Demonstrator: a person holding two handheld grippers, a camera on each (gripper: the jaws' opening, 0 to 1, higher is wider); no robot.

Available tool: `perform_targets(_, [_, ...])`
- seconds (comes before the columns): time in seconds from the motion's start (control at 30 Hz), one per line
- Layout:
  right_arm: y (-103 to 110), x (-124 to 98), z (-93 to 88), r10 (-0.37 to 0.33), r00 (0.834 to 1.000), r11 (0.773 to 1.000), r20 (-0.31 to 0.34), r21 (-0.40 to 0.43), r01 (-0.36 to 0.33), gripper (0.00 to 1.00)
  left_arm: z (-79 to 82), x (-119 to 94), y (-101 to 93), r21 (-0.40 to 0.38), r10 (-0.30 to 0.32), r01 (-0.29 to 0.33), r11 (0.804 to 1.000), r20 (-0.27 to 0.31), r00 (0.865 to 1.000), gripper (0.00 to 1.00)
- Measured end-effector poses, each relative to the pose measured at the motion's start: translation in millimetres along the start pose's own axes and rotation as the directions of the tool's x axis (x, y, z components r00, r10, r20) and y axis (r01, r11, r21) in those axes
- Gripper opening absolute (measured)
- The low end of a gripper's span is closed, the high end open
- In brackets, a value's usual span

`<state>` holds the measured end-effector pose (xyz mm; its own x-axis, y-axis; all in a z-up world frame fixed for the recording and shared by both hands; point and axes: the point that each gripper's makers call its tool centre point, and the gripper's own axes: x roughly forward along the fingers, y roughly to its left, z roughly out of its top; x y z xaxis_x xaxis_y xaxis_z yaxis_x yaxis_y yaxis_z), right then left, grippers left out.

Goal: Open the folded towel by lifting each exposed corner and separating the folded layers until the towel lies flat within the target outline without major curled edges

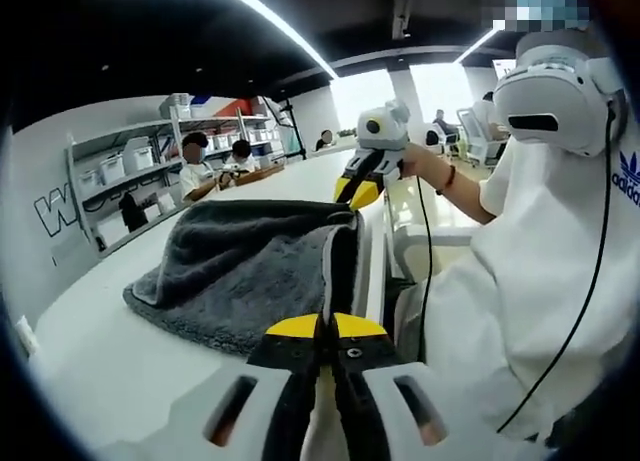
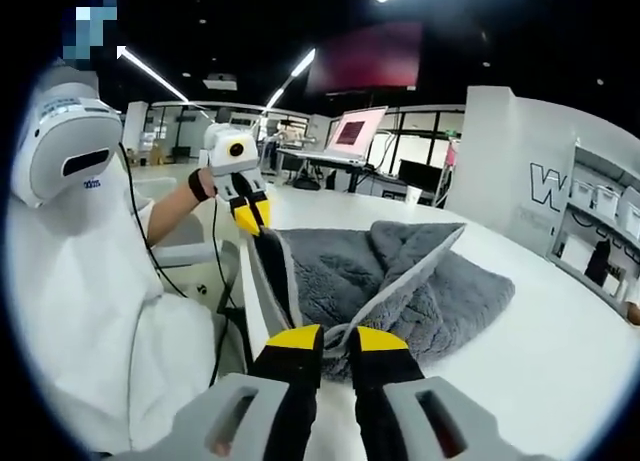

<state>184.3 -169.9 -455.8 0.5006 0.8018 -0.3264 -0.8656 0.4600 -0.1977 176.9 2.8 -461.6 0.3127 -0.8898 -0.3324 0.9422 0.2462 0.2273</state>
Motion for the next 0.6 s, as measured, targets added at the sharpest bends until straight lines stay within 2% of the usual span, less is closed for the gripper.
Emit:
perform_targets(0.2, [2,2,0.2,0.000,1.000,1.000,-0.006,-0.007,0.000,0.06,-0.3,3,-2.9,0.000,-0.007,0.007,1.000,-0.014,1.000,0.04])
perform_targets(0.5, [1,-1,5.9,-0.015,1.000,1.000,0.006,-0.022,0.015,0.08,3.0,-4,-2.6,-0.018,-0.016,0.017,1.000,0.014,1.000,0.08])
perform_targets(0.6, [0,-3,9.1,-0.020,1.000,1.000,0.020,-0.022,0.021,0.08,7.6,-7,-2.0,-0.029,-0.017,0.018,0.999,0.040,0.999,0.08])
